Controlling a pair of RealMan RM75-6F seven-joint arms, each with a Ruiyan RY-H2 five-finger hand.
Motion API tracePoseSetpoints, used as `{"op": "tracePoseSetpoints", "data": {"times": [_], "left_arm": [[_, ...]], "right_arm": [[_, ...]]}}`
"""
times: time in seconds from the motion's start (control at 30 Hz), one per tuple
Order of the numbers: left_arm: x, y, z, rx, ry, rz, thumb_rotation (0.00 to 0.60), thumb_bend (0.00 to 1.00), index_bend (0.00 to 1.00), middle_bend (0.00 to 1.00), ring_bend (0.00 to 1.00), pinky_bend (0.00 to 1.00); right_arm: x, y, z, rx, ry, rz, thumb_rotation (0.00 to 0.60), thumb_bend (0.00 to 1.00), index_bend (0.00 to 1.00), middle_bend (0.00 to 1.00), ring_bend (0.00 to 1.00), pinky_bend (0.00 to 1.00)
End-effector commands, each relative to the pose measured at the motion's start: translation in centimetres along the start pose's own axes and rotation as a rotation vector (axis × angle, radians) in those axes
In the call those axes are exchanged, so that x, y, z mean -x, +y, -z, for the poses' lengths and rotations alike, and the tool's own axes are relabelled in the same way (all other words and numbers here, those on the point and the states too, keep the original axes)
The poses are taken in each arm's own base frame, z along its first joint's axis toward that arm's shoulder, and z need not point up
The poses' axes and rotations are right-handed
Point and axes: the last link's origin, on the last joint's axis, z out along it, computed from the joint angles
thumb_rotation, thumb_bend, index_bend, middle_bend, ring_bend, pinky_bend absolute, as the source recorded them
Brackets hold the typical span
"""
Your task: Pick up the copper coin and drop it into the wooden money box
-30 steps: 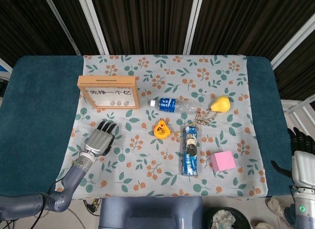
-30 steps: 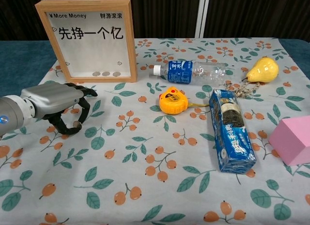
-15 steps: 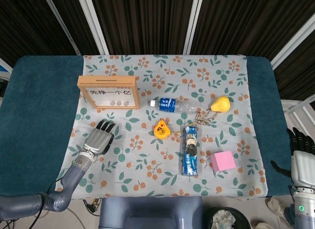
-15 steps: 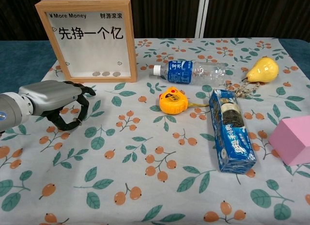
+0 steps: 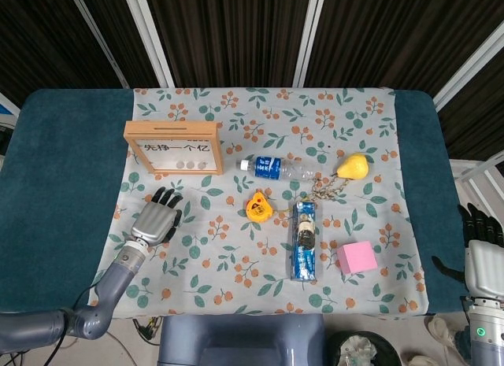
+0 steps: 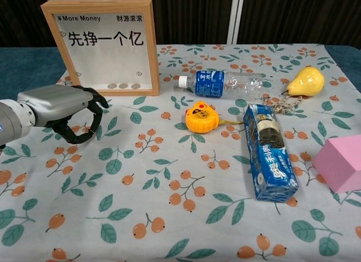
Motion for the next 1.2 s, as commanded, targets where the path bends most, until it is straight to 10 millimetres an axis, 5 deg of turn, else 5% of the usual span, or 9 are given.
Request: {"op": "tracePoseSetpoints", "data": {"times": [0.03, 0.23, 0.87, 1.2], "left_arm": [[-1.1, 0.1, 0.1, 0.009, 0.025, 0.007, 0.600, 0.56, 0.74, 0.15, 0.00, 0.00], [-5.0, 1.3, 0.6, 0.055, 0.103, 0.006, 0.600, 0.56, 0.74, 0.15, 0.00, 0.00], [-22.0, 5.2, 2.1, 0.135, 0.201, 0.138, 0.600, 0.54, 0.74, 0.17, 0.00, 0.00], [-29.8, 2.4, 0.2, 0.007, 0.177, 0.263, 0.600, 0.54, 0.74, 0.17, 0.00, 0.00]], "right_arm": [[0.0, 0.0, 0.0, 0.003, 0.001, 0.000, 0.600, 0.24, 0.00, 0.00, 0.00, 0.00], [-0.1, 0.0, 0.0, 0.008, 0.007, 0.001, 0.600, 0.24, 0.00, 0.00, 0.00, 0.00], [0.2, 0.0, 0.0, 0.015, 0.002, 0.021, 0.600, 0.24, 0.00, 0.00, 0.00, 0.00], [1.1, 0.6, -0.5, 0.038, -0.021, 0.080, 0.600, 0.24, 0.00, 0.00, 0.00, 0.00]]}}
